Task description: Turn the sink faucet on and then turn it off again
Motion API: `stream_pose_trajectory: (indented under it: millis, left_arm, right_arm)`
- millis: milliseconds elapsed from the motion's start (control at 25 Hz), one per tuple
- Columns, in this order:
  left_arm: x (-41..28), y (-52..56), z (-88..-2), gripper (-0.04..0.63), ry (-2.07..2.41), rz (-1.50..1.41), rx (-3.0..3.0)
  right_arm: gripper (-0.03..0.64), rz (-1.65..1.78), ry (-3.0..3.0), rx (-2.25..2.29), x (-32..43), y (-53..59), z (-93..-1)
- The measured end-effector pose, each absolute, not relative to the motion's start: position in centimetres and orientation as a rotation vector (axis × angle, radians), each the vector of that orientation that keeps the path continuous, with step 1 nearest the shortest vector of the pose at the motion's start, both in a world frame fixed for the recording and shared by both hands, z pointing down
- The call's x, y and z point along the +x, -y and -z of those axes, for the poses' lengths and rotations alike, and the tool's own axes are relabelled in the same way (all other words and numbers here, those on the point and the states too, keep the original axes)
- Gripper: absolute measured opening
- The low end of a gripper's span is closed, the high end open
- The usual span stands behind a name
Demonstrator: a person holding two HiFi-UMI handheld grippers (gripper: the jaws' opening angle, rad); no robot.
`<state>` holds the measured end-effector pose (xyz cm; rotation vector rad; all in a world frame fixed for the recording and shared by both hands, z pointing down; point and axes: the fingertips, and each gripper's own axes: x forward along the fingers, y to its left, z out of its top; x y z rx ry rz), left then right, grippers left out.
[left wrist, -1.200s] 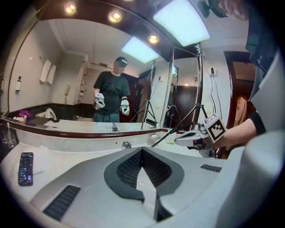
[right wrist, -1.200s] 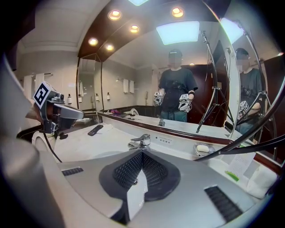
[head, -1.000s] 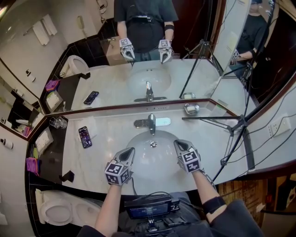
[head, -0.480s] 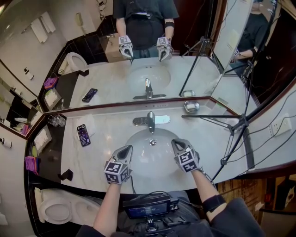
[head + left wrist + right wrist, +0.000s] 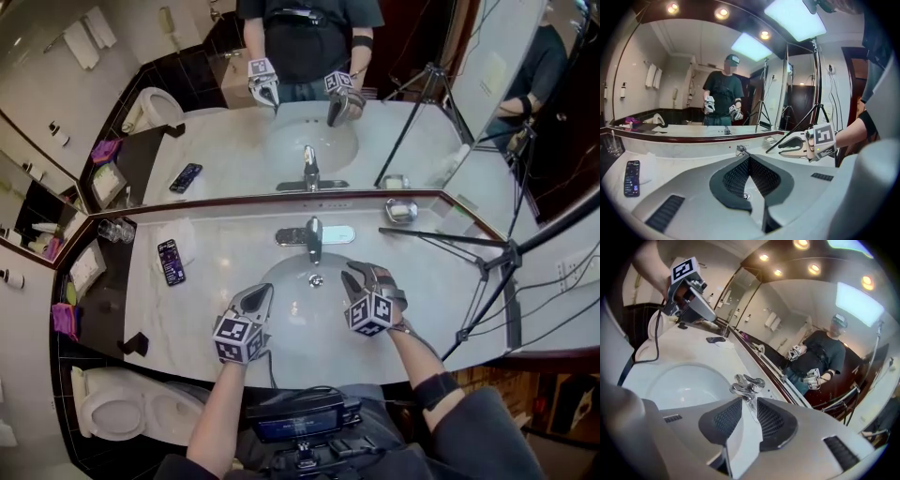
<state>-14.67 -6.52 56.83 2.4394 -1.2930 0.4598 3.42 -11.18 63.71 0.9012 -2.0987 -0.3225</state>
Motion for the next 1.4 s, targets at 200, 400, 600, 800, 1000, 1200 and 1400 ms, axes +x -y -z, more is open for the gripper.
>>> stream_pose_trajectory:
  millis: [200, 400, 600, 800, 1000, 1200, 1400]
  left_arm:
    - [-14.7, 7.9, -56.9, 0.0, 1.297, -0.476, 2.443]
    - [-14.8, 9.0, -57.0, 0.0, 1.305, -0.485, 2.442]
    - [-15.0, 9.7, -57.4, 0.0, 1.315, -0.502, 2.434]
    - [-15.5, 10.0, -58.1, 0.0, 1.321, -0.507, 2.415]
    - [-15.7, 10.3, -58.6, 0.0, 1.322, -0.511, 2.399]
    - [-15.5, 10.7, -58.6, 0.0, 1.318, -0.511, 2.401]
    - [-15.5, 11.0, -58.9, 0.0, 1.316, -0.503, 2.396]
  right_arm:
    - [0.165, 0.572, 2.012, 0.767, 1.6, 14.6, -64.7]
    - [0.179, 0.729, 1.965, 0.658, -0.8, 17.2, -65.6]
    - [0.19, 0.788, 1.931, 0.587, -2.4, 19.3, -67.8]
    - [0.209, 0.815, 1.893, 0.534, -3.3, 20.7, -69.5]
    - [0.209, 0.85, 1.878, 0.495, -4.5, 22.1, -70.3]
    - [0.206, 0.876, 1.852, 0.474, -5.3, 23.5, -71.2]
    - [0.207, 0.786, 1.907, 0.486, -5.8, 24.0, -71.2]
